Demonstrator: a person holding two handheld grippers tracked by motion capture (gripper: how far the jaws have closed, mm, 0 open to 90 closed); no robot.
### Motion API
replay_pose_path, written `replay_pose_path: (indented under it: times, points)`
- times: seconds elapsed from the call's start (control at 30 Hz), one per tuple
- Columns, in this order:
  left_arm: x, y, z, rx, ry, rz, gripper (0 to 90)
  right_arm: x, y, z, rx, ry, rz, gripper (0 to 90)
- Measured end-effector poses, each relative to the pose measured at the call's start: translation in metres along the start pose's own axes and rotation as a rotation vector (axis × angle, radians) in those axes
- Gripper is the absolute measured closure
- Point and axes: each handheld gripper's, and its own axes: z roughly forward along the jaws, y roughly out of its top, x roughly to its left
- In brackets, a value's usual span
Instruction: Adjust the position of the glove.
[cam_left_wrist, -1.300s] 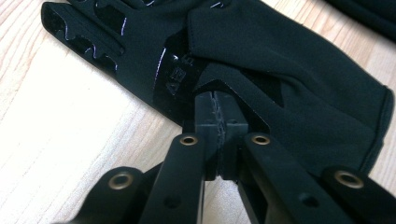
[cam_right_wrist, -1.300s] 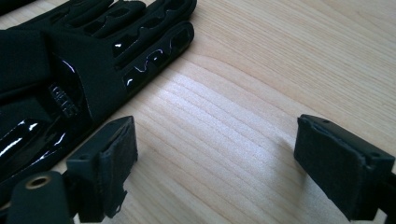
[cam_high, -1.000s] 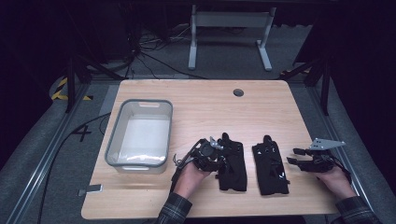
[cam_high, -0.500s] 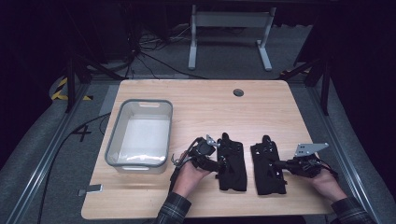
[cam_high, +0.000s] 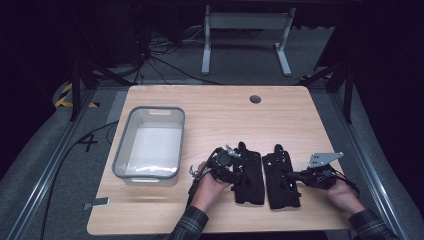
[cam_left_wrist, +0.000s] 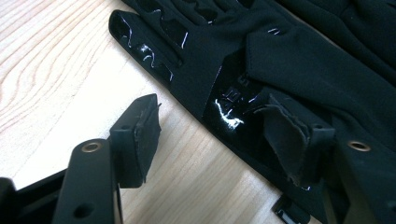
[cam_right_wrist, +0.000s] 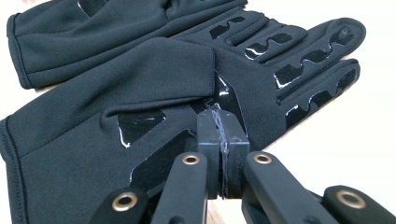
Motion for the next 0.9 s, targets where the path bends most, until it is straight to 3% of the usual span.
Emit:
replay_pose_path:
  times: [0.17, 0.3, 0.43, 0.63, 0.9]
  points:
    - [-0.005, 0.001, 0.003, 0.011, 0.010, 0.014, 42.3, 0.001, 0.002, 0.003, -0.004, 0.009, -0.007, 90.0]
    - [-0.008, 0.002, 0.003, 0.010, 0.007, 0.017, 53.7, 0.001, 0.002, 0.003, -0.005, 0.009, -0.006, 90.0]
    - [-0.009, 0.004, 0.004, 0.008, -0.001, -0.011, 62.4, 0.002, 0.002, 0.004, -0.006, 0.010, -0.008, 90.0]
    - [-0.005, 0.004, 0.004, 0.002, -0.046, -0.064, 84.1, 0.002, 0.002, 0.004, -0.006, 0.011, -0.007, 90.0]
    - [0.000, 0.002, -0.007, -0.014, -0.089, -0.084, 86.9, 0.001, 0.003, 0.003, -0.003, 0.001, 0.000, 90.0]
